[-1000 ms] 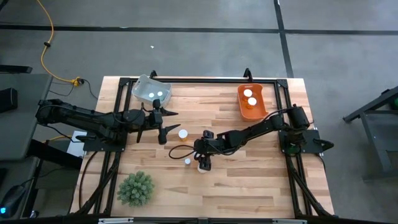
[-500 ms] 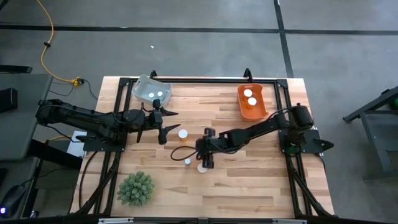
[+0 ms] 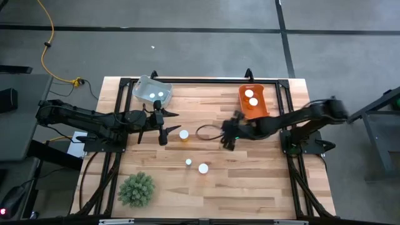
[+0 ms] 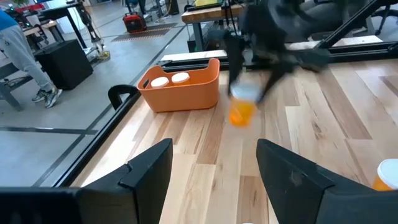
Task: Pick and place medicine bottles into bin by pill shape (circle, oval)
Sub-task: Put the middle orange capsule bottle into the orange bin, then put the blue capsule bottle into the orange bin
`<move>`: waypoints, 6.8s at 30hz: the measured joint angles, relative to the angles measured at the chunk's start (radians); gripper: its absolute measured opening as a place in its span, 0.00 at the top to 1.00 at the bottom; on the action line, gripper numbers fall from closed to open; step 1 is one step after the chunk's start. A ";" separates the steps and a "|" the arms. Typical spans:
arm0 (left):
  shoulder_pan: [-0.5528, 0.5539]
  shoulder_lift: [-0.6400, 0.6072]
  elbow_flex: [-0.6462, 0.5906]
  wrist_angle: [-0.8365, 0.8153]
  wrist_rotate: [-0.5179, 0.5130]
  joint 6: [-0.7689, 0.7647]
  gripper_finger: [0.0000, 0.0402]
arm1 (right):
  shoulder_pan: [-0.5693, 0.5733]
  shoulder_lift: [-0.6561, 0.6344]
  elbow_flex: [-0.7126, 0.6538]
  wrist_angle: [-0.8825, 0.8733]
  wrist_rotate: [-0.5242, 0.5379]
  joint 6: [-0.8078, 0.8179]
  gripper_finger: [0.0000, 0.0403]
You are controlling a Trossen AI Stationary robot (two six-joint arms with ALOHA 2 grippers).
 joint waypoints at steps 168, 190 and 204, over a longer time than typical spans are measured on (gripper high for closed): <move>-0.155 0.447 0.285 -0.083 0.527 -0.031 0.45 | -0.232 -0.298 -0.357 0.943 -0.421 -0.331 0.39; -0.269 0.448 0.284 -0.238 0.331 0.080 0.45 | -0.232 -0.298 -0.357 0.943 -0.418 -0.330 0.39; -0.229 0.632 0.284 -0.151 0.344 0.069 0.45 | -0.232 -0.298 -0.357 0.943 -0.418 -0.327 0.39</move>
